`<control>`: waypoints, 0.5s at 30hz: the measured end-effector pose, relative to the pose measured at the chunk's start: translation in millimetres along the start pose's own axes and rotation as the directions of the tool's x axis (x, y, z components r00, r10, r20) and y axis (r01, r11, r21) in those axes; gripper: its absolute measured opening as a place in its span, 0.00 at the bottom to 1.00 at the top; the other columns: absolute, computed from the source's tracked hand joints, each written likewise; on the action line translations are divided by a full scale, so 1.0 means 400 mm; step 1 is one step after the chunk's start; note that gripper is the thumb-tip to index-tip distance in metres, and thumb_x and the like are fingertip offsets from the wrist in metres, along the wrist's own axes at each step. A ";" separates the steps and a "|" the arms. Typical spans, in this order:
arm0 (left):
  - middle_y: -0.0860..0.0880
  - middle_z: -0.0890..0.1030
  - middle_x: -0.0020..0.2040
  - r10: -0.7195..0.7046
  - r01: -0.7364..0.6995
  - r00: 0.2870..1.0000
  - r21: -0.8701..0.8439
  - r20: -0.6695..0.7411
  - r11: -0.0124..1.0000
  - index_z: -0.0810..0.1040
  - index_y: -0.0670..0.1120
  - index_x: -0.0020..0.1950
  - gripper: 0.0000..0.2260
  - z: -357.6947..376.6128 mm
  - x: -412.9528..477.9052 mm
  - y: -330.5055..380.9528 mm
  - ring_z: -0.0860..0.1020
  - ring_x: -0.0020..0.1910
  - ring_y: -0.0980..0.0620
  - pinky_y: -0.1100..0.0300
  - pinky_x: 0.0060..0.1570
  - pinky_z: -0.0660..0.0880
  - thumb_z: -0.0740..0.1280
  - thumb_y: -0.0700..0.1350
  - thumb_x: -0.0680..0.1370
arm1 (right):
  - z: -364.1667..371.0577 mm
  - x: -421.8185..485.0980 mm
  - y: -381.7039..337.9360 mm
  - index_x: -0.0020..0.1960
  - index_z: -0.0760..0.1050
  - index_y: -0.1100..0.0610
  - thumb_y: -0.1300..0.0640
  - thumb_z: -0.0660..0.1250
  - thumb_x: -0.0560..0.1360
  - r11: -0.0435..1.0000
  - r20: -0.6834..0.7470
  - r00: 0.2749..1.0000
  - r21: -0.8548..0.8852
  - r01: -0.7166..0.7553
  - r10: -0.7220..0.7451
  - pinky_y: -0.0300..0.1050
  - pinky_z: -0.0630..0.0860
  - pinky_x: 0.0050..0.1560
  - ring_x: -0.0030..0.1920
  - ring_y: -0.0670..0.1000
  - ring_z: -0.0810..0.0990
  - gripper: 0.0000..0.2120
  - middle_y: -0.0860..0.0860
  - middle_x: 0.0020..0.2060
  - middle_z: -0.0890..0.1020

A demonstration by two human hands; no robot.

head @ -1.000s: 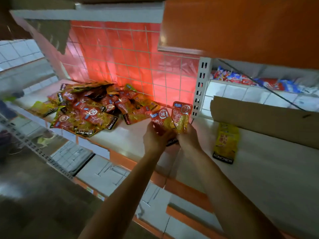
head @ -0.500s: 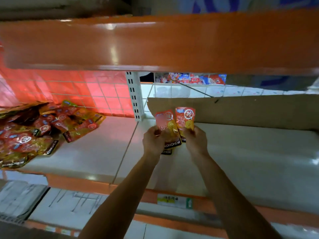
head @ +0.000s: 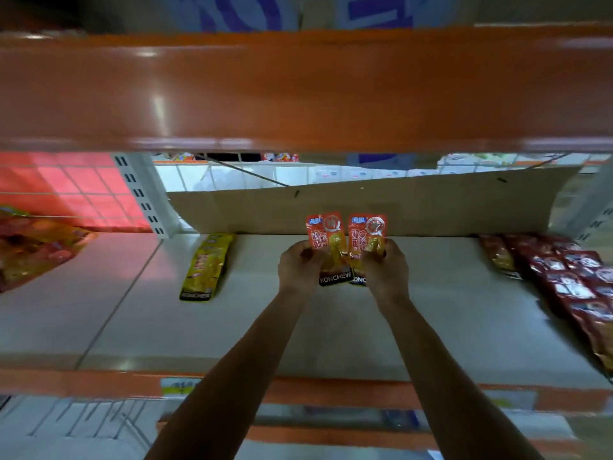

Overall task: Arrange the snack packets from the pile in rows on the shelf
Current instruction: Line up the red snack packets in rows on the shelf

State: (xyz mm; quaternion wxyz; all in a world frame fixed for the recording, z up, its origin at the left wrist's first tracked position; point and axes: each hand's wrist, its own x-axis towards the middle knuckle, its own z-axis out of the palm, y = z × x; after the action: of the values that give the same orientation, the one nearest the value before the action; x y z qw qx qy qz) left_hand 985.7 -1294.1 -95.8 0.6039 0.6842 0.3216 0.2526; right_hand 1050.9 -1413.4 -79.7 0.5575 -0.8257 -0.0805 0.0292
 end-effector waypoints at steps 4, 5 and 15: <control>0.54 0.85 0.42 -0.011 0.011 0.999 0.000 0.040 1.000 0.82 0.55 0.40 0.02 0.122 -0.035 0.021 0.82 0.45 0.53 0.47 0.54 0.79 0.69 0.49 0.72 | -0.114 0.046 0.051 0.57 0.73 0.55 0.60 0.64 0.74 1.000 -0.048 0.999 0.025 0.002 0.000 0.28 0.63 0.25 0.36 0.36 0.71 0.12 0.44 0.41 0.75; 0.54 0.85 0.42 -0.018 0.018 0.999 -0.004 0.047 1.000 0.82 0.55 0.40 0.03 0.151 -0.045 0.026 0.82 0.45 0.53 0.48 0.53 0.79 0.69 0.49 0.71 | -0.142 0.054 0.062 0.59 0.72 0.55 0.60 0.64 0.74 1.000 -0.059 0.998 0.029 0.006 -0.004 0.28 0.63 0.25 0.36 0.37 0.72 0.13 0.44 0.40 0.75; 0.48 0.85 0.44 -0.079 0.081 0.977 -0.002 0.200 0.997 0.84 0.47 0.45 0.03 0.418 -0.114 0.047 0.84 0.45 0.49 0.51 0.50 0.81 0.70 0.44 0.75 | -0.415 0.112 0.170 0.52 0.71 0.55 0.63 0.63 0.73 0.993 -0.195 0.979 -0.111 0.040 -0.061 0.44 0.71 0.39 0.42 0.53 0.76 0.09 0.50 0.40 0.78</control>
State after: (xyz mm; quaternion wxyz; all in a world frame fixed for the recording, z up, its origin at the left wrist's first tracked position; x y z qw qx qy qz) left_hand 1080.8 -1440.2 -99.4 0.6461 0.6896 0.2854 0.1597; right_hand 1124.6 -1583.1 -78.2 0.5185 -0.8508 -0.0469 -0.0717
